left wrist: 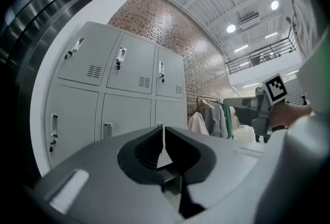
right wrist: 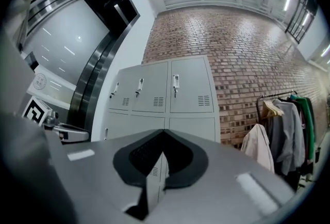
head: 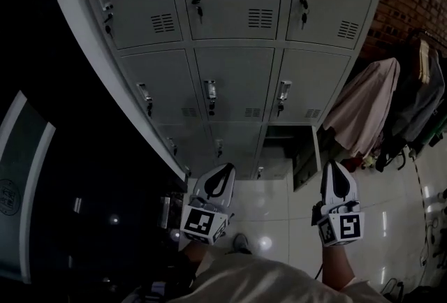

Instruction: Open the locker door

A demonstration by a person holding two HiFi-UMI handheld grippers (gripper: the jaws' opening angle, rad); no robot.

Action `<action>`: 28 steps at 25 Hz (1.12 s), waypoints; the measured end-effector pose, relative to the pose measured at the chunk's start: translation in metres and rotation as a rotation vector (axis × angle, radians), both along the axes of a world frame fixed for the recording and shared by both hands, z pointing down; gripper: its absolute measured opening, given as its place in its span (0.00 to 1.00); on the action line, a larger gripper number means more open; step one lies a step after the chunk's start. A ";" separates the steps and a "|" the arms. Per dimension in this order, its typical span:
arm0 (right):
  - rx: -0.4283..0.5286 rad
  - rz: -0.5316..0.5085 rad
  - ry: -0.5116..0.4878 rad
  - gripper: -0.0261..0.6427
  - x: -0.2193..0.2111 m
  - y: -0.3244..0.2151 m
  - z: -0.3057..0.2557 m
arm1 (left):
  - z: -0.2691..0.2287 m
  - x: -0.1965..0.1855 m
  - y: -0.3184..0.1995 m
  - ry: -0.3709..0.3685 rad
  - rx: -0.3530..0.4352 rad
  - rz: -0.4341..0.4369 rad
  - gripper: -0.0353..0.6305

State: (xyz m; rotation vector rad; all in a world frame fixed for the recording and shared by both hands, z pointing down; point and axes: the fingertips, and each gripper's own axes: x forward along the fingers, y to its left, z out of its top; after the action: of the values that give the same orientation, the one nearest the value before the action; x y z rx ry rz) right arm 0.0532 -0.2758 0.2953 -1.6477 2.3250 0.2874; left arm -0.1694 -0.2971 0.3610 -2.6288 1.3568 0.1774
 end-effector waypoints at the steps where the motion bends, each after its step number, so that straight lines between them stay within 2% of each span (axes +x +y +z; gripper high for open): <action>1: 0.008 -0.003 0.004 0.04 0.002 0.013 -0.008 | -0.007 0.002 0.012 0.000 0.004 -0.007 0.06; 5: 0.037 0.006 -0.009 0.04 0.016 0.080 -0.026 | -0.030 0.018 0.065 -0.024 0.034 -0.006 0.06; 9: 0.047 0.026 -0.026 0.04 0.048 0.153 -0.020 | -0.030 0.049 0.129 -0.036 0.047 0.005 0.06; 12: 0.060 0.037 -0.031 0.04 0.071 0.216 -0.022 | -0.033 0.068 0.190 -0.052 0.048 0.005 0.06; 17: 0.060 0.030 -0.027 0.04 0.093 0.315 -0.015 | -0.031 0.092 0.299 -0.022 0.053 0.030 0.06; 22: 0.051 -0.005 -0.038 0.04 0.094 0.390 -0.010 | -0.013 0.101 0.380 -0.035 0.022 0.034 0.05; 28: 0.033 -0.017 -0.082 0.04 0.092 0.438 -0.002 | -0.018 0.100 0.435 -0.055 0.040 0.034 0.06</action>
State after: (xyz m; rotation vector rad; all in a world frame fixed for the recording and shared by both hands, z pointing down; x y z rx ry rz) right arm 0.1453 0.1626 0.2932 -1.5932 2.2611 0.2484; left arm -0.0690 0.1374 0.3428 -2.6048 1.2782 0.1346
